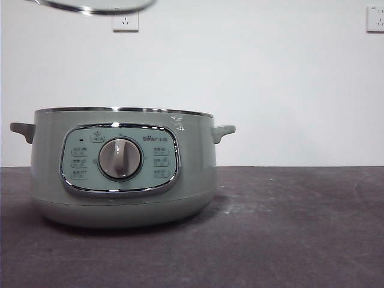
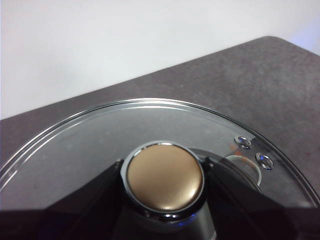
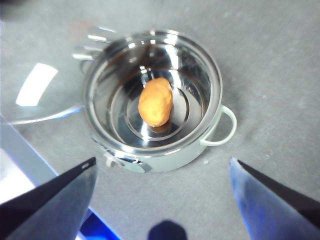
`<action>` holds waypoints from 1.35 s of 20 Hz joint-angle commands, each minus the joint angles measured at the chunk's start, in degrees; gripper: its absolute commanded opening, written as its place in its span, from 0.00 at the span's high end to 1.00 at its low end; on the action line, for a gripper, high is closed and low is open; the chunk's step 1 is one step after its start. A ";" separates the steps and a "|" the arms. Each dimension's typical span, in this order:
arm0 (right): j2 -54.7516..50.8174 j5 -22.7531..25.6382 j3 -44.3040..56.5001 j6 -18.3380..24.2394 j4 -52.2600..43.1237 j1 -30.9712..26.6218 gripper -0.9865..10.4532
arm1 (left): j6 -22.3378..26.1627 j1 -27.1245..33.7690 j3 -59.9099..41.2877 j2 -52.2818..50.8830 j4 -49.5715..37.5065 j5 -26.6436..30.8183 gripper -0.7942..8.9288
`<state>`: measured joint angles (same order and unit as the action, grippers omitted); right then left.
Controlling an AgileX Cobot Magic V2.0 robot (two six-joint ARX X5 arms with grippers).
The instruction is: Pick up the potato,open the lid,put the potato in the pot,close the lid
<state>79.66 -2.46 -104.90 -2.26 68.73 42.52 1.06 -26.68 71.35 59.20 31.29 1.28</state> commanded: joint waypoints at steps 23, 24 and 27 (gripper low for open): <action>-4.72 7.52 -0.07 -1.77 5.20 0.17 0.53 | -4.24 -3.78 -8.15 15.19 -21.86 -1.29 0.93; -4.72 7.52 -0.07 -1.77 5.20 0.17 0.53 | -4.68 -3.78 -9.57 15.19 -23.85 -1.29 0.93; -4.72 7.50 -0.07 -1.99 5.25 0.17 0.53 | -5.66 -3.78 -13.27 15.19 -28.20 -1.27 0.93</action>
<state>74.96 4.93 -104.90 -3.53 74.04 42.52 -3.86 -30.30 57.84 75.09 5.61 0.03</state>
